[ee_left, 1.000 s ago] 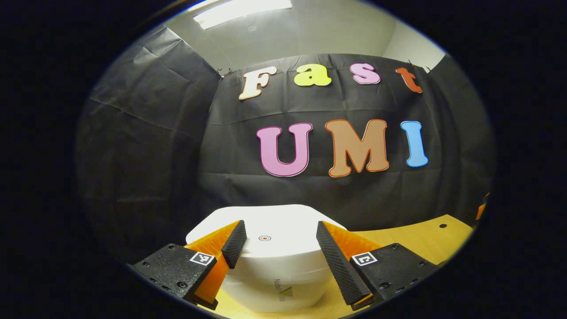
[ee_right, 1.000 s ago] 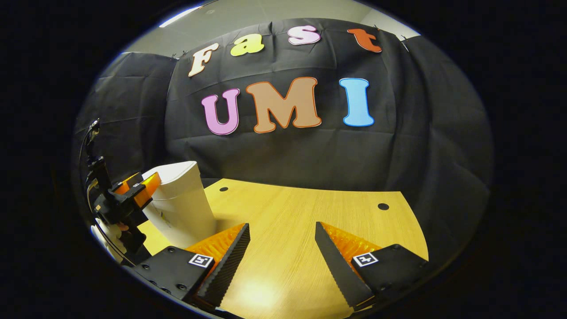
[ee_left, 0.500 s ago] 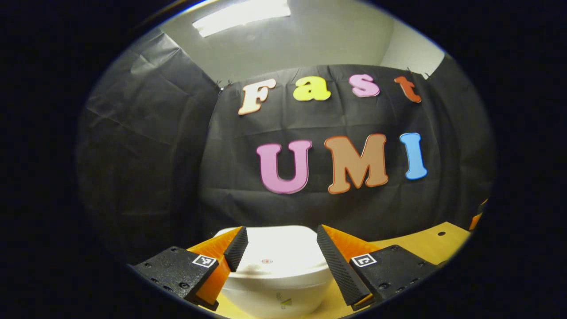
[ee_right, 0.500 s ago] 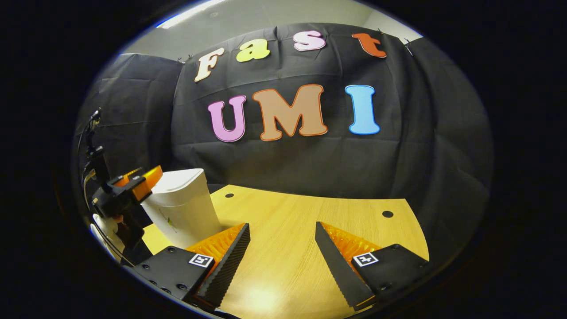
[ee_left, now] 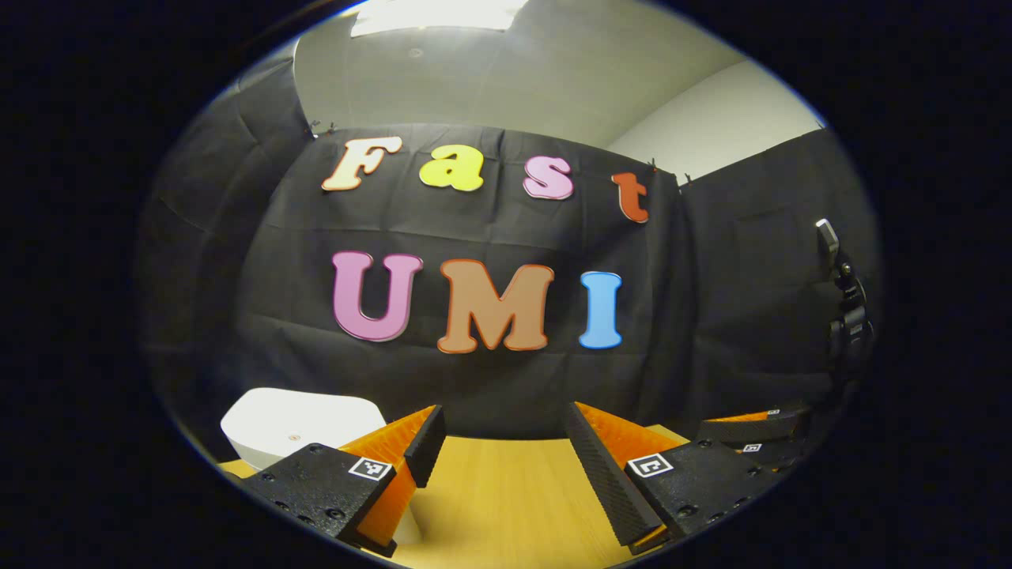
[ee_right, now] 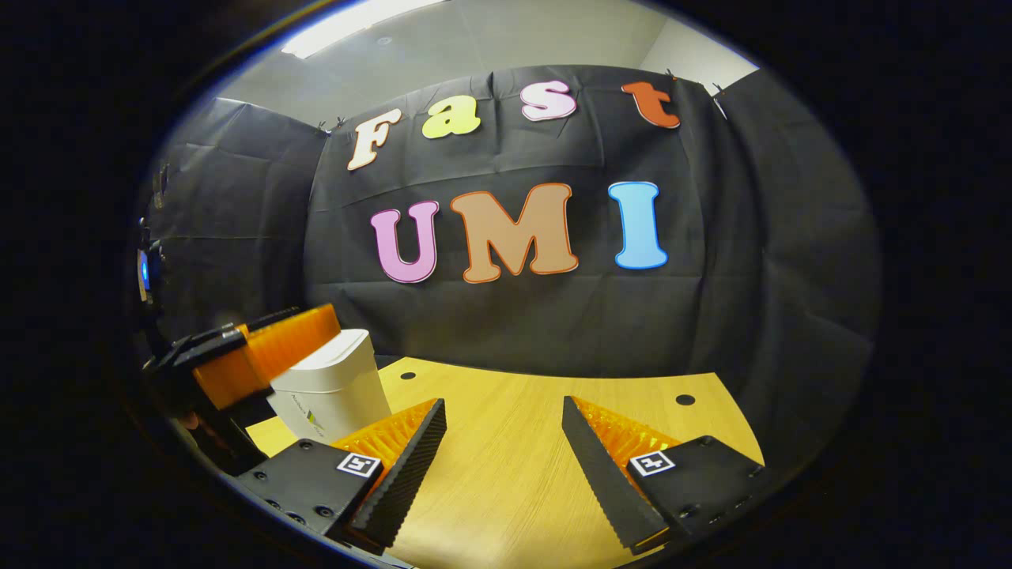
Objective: Press the lid of the desktop garbage bin to open it, pick up the crumpled paper on the desktop and throw it into the bin, then pick up the pop can on the desktop and drop it into the bin, and finally close the garbage bin lid.
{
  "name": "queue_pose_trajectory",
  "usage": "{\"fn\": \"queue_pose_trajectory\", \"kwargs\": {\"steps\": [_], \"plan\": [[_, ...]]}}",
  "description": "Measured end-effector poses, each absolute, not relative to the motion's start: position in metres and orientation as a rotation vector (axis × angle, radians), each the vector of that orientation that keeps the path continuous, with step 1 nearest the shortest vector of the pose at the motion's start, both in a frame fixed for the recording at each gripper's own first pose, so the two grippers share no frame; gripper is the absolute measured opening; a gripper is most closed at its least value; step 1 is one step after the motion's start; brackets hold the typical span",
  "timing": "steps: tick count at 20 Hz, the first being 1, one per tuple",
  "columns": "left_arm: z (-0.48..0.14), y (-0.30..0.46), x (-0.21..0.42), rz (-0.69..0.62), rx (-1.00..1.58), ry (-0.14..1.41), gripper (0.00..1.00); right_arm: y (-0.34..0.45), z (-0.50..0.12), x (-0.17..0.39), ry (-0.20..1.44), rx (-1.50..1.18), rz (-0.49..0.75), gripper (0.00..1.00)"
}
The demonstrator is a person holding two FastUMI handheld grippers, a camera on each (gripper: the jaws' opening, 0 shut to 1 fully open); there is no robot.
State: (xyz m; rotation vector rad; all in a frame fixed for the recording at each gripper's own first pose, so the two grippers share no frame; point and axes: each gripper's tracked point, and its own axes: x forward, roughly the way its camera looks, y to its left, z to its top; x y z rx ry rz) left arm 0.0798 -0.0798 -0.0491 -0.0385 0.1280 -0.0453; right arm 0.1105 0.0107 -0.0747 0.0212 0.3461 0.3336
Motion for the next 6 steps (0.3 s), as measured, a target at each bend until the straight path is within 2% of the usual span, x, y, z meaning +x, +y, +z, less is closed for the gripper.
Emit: {"fn": "queue_pose_trajectory", "kwargs": {"steps": [6], "plan": [[-0.071, -0.087, 0.060, -0.066, -0.061, 0.178, 0.92, -0.002, -0.063, 0.095, 0.280, 0.059, 0.300, 0.98]]}}
